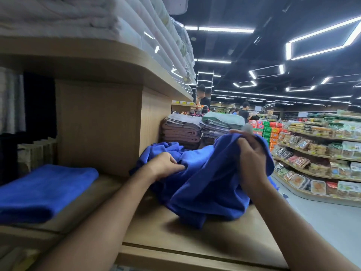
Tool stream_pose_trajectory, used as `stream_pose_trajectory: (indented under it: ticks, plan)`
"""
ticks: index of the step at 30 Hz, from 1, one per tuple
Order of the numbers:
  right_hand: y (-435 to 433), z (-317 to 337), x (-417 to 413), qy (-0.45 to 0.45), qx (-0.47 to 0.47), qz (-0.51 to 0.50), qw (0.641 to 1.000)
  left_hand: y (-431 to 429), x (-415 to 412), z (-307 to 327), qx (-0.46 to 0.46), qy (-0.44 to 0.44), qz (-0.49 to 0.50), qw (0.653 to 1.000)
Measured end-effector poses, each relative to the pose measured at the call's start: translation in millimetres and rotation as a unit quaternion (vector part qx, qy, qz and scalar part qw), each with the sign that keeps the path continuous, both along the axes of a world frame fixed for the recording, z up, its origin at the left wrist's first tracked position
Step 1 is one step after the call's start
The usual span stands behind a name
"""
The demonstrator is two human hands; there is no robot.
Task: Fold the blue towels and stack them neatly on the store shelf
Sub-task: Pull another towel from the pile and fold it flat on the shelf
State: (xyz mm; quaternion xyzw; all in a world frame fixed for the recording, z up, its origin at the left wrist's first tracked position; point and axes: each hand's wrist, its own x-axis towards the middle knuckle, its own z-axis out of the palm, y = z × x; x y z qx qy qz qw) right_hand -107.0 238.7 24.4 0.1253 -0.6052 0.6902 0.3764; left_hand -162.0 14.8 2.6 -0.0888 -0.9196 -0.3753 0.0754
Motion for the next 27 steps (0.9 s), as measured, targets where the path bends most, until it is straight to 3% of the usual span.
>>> stream_pose_trajectory:
  ticks: [4, 10, 12, 13, 14, 16, 18, 21, 23, 27]
  plan:
    - [11, 5, 2, -0.004, -0.116, 0.034, 0.993, -1, 2, 4, -0.086, -0.035, -0.001, 0.996]
    - [11, 14, 13, 0.02, -0.17, 0.178, 0.969, -2, 0, 6, -0.054, 0.043, -0.001, 0.998]
    - [9, 14, 17, 0.031, -0.114, 0.184, 0.976, 0, 4, 10, 0.063, 0.08, 0.01, 0.995]
    - [8, 13, 19, 0.033, -0.066, 0.17, 0.983, 0, 5, 12, 0.165, 0.068, -0.003, 0.984]
    - [6, 11, 20, 0.027, -0.01, 0.151, 0.988, 1, 6, 15, 0.285, 0.023, -0.032, 0.958]
    - [0, 5, 18, 0.006, 0.096, 0.115, 0.989, 1, 11, 22, 0.472, -0.083, -0.109, 0.871]
    - [-4, -1, 12, -0.004, 0.19, 0.092, 0.977, -1, 10, 27, 0.571, -0.088, -0.129, 0.806]
    - [-9, -6, 4, -0.009, 0.289, 0.047, 0.956, -2, 11, 30, 0.613, -0.028, -0.124, 0.779]
    - [-9, -8, 0, -0.001, 0.317, 0.032, 0.948, 0, 15, 30, 0.609, -0.039, -0.161, 0.776]
    - [-17, -12, 4, 0.034, 0.321, 0.04, 0.945, 14, 26, 27, 0.541, -0.062, -0.249, 0.801]
